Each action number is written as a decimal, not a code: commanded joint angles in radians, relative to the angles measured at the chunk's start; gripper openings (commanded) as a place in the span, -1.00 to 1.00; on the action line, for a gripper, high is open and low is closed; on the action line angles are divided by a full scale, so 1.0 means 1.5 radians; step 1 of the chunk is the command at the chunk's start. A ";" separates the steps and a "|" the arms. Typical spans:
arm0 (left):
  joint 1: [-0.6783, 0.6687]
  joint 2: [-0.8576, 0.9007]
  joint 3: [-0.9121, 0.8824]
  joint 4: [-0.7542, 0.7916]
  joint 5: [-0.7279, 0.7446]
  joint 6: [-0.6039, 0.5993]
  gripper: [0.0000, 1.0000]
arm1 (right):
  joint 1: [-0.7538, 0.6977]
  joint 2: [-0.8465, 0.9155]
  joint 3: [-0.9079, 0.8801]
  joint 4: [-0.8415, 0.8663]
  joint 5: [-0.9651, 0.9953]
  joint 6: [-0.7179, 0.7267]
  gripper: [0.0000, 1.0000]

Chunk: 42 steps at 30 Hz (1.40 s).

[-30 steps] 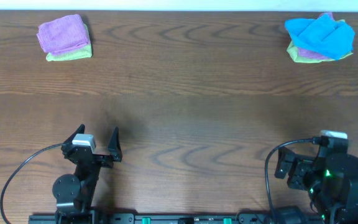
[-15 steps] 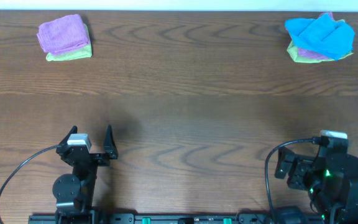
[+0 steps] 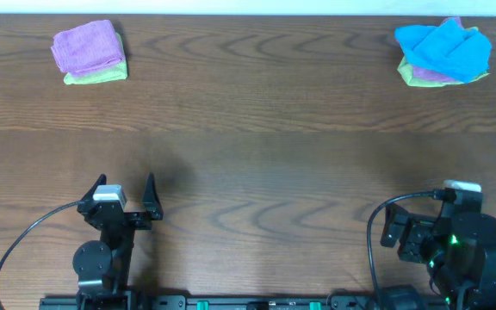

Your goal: Fold the cloth

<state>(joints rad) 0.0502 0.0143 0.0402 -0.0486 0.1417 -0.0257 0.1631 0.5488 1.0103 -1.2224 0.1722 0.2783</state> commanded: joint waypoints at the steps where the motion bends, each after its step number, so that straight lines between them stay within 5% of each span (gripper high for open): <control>1: -0.003 -0.007 -0.024 -0.011 -0.012 0.007 0.91 | 0.004 -0.003 -0.001 -0.001 0.002 0.009 0.99; 14: -0.003 -0.007 -0.024 -0.011 -0.012 0.007 0.91 | -0.007 -0.021 -0.023 0.019 0.062 -0.071 0.98; 25: -0.003 -0.007 -0.024 -0.011 -0.012 0.007 0.91 | -0.070 -0.243 -0.348 0.315 0.047 -0.154 0.99; 42: -0.003 -0.007 -0.024 -0.011 -0.012 0.007 0.91 | -0.092 -0.354 -0.564 0.442 0.010 -0.154 0.98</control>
<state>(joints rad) 0.0494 0.0128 0.0395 -0.0486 0.1303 -0.0257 0.0338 0.0406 0.1864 -0.5636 0.1978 0.0589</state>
